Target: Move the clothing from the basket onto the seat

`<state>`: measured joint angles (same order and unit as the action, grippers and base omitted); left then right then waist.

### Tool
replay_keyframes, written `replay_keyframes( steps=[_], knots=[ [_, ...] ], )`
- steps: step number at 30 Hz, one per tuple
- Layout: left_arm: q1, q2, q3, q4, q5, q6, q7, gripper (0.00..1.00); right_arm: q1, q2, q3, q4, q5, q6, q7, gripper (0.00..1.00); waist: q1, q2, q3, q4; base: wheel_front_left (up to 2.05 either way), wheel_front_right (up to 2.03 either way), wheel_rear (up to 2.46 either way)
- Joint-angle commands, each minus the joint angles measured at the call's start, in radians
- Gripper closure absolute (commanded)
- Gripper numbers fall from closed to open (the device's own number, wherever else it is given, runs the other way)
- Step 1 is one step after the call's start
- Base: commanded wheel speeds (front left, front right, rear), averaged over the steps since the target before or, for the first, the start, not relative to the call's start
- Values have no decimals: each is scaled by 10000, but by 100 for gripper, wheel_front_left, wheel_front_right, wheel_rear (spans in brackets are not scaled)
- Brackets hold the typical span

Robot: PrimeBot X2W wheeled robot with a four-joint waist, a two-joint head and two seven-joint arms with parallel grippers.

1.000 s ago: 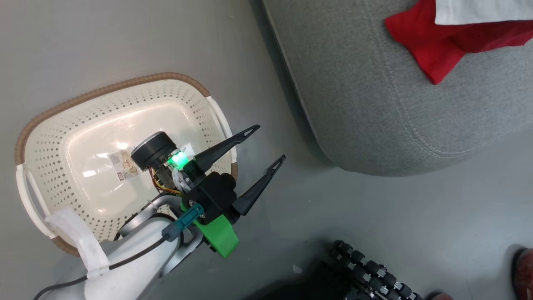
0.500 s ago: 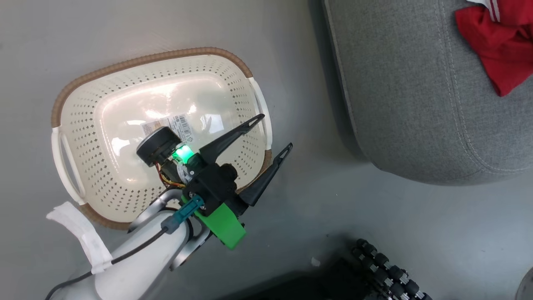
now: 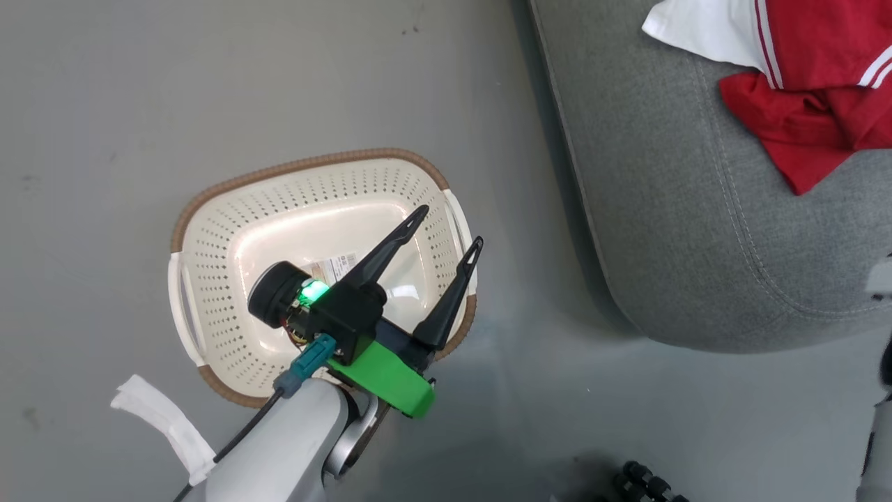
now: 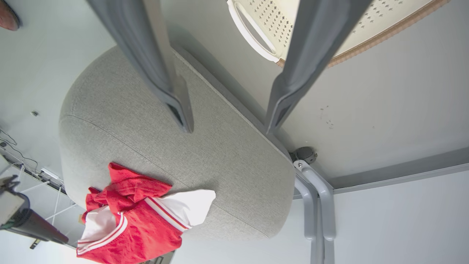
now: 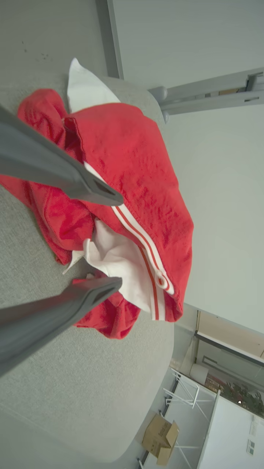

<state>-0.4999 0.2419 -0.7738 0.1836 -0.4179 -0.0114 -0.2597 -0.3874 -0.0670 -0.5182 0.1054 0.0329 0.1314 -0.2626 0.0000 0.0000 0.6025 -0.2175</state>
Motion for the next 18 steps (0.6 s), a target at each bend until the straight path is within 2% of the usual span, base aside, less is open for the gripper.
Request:
replay_keyframes(
  steps=[1,10,18],
  knots=[
    [322,-163,320,-89,-9,113,-58,0,459,90,332,-9,-16,-14,-35,0,0,0,-1481,826,0,0,0],
    [2350,-1132,3186,-488,410,673,-45,0,2201,143,3718,-281,370,-14,-35,0,0,0,-3476,1852,0,0,0],
    [4100,-1573,5393,-1128,1602,709,-45,0,3347,144,5113,-981,507,-14,-33,0,0,0,-5204,2368,0,0,0]
  ],
)
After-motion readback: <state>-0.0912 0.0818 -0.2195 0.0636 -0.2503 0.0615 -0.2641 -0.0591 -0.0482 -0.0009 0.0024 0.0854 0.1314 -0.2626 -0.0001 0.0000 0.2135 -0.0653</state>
